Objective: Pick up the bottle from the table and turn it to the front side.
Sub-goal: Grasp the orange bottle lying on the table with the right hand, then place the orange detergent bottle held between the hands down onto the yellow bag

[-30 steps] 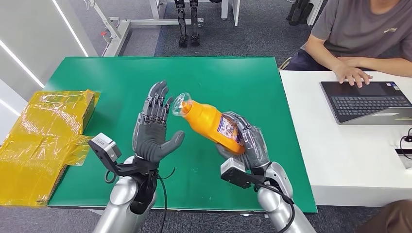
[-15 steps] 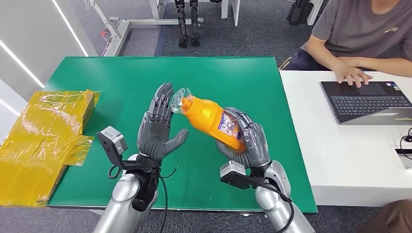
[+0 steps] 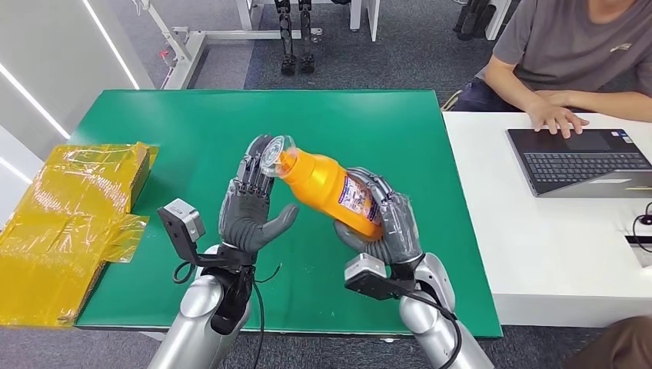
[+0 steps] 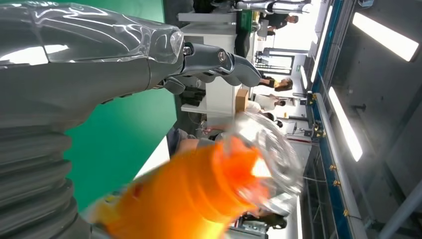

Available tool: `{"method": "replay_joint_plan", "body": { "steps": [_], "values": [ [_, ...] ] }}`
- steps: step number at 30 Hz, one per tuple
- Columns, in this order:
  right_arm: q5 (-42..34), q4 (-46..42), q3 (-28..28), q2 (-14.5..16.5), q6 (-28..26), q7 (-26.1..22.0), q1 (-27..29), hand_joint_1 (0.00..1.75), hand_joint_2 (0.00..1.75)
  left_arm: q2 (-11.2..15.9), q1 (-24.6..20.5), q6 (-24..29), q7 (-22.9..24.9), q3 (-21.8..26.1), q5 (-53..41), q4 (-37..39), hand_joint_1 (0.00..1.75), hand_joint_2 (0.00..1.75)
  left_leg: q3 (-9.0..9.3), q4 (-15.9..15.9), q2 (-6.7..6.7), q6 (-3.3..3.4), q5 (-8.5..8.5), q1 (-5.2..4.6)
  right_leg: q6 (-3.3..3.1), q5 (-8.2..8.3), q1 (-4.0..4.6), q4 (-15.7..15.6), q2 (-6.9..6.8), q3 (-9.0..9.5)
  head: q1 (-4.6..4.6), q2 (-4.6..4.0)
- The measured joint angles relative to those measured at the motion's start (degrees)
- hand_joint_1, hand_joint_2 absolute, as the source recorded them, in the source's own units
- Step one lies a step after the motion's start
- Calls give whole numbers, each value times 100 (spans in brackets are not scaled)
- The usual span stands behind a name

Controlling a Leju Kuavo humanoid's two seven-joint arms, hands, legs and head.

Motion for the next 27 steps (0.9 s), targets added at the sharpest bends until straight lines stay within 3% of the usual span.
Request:
{"method": "replay_joint_plan", "body": {
  "steps": [4, 12, 27],
  "values": [
    [113, 256, 38, 0, 387, 284, -39, 175, 175, 19, 10, 44, -17, 0, -65, -2, 0, 175, -1, 0, -1, 0, 0, 0, 0, 0, 0, 1, -2, 0, 1, 0],
    [167, 555, 108, 3, 672, 247, -251, 175, 175, 66, 14, 94, -21, 5, -65, -3, 0, 175, -1, 0, -1, 0, 0, 0, 0, 0, 0, 2, -1, 0, -1, 0],
    [8, 746, 144, 136, 160, -359, -407, 175, 175, 79, 33, 33, 50, 17, 5, -26, 0, 175, -1, 0, -1, 0, 0, 0, 0, 0, 0, 2, -1, -1, 0, 0]
  ]
}}
